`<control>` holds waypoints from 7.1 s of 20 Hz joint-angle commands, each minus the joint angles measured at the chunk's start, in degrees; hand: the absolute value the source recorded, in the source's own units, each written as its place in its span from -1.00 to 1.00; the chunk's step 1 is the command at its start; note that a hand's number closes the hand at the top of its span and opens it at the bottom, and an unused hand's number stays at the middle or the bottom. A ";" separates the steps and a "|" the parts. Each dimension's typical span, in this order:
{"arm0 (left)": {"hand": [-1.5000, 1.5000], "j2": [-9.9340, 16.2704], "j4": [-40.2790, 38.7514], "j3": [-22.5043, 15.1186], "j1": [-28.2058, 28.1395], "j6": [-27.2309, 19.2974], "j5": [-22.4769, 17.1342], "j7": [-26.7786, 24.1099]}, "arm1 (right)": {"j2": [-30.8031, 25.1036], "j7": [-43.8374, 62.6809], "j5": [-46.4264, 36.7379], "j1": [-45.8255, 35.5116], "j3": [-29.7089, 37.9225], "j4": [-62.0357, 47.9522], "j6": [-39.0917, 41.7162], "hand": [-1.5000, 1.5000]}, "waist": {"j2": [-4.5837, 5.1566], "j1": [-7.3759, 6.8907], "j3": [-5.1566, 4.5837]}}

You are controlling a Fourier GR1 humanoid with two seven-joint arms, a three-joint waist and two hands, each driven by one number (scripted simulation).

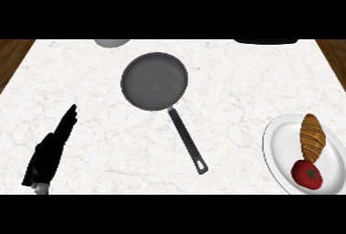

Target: Pick the croissant from the plate and place it in the pan

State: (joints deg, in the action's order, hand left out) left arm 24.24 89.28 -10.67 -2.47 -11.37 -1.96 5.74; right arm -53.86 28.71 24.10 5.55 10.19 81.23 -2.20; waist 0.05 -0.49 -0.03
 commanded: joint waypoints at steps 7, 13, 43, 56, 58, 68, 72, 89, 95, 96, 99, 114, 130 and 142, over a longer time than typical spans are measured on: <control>0.00 -3.83 -3.53 0.38 3.92 0.32 3.22 1.57 | -0.11 13.01 -3.19 -15.60 -6.17 -6.37 9.80 -1.00 | 0.08 0.14 0.01; 0.00 -3.94 1.43 -0.62 0.27 0.23 4.38 2.92 | 1.00 17.27 -5.24 -20.93 -11.60 -12.91 18.50 -1.00 | 0.17 -0.52 0.04; 0.00 -9.26 3.08 6.56 -0.42 6.83 9.24 4.30 | 16.56 27.85 -20.06 -26.85 -8.74 -18.07 24.31 -1.00 | -0.05 0.25 0.02; 0.00 -9.79 2.16 10.99 -2.78 11.10 10.42 -0.10 | 21.35 18.03 -29.06 -26.35 -6.10 -25.38 23.98 -1.00 | -0.03 0.19 0.03; 0.00 -13.06 3.15 8.10 -3.47 8.38 13.16 1.26 | 23.53 17.36 -31.12 -25.82 -6.72 -26.08 21.46 -1.00 | -0.04 0.19 0.03; 0.00 -10.55 6.14 12.47 -4.87 12.34 9.88 2.49 | 27.01 16.21 -27.30 -23.88 -1.47 -21.76 18.94 1.00 | -0.25 0.59 0.00; 0.00 -11.35 6.52 12.69 -2.02 12.88 10.82 4.43 | 27.64 9.67 -32.00 -22.45 -1.93 -25.77 16.28 1.00 | -0.07 0.32 0.04; 0.00 -13.45 2.46 7.16 2.90 13.06 13.73 2.51 | 22.63 -34.58 -57.14 -52.26 -24.51 -16.80 7.83 1.00 | 2.10 -6.22 0.38; 0.00 -12.65 3.92 8.46 0.07 13.58 12.63 1.95 | 29.57 -45.11 -58.18 -62.15 -23.71 -30.82 2.29 1.00 | 1.44 -5.88 0.11; 0.00 -11.36 3.55 9.64 3.08 14.37 12.25 3.03 | 30.99 -47.65 -57.00 -62.85 -22.65 -33.53 1.39 1.00 | 1.71 -5.62 0.14; 0.00 -13.03 4.67 8.04 1.12 13.70 12.81 3.82 | 35.24 -49.89 -55.51 -68.72 -21.59 -40.85 3.58 1.00 | 1.37 -4.96 0.09; 0.00 -14.41 2.75 7.17 4.66 11.97 15.30 4.08 | 53.70 -47.63 -58.17 -80.50 -22.71 -66.43 -0.12 1.00 | 1.79 -5.47 -0.01; 0.00 -14.75 -0.08 6.16 7.60 14.21 14.51 2.35 | 53.86 -44.51 -43.89 -77.29 -15.76 -72.19 13.14 -1.00 | 3.22 -10.75 0.06; 0.00 -15.19 -0.95 6.42 5.35 12.42 15.71 0.63 | 53.86 -45.22 -30.93 -79.32 -3.16 -71.53 -2.67 -1.00 | 3.05 -8.36 0.02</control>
State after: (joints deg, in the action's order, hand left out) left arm 9.63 88.54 -4.32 4.48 2.46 13.06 7.57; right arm 0.00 -17.73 -9.96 -72.71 3.18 10.40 -0.90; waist 2.99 -10.03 0.03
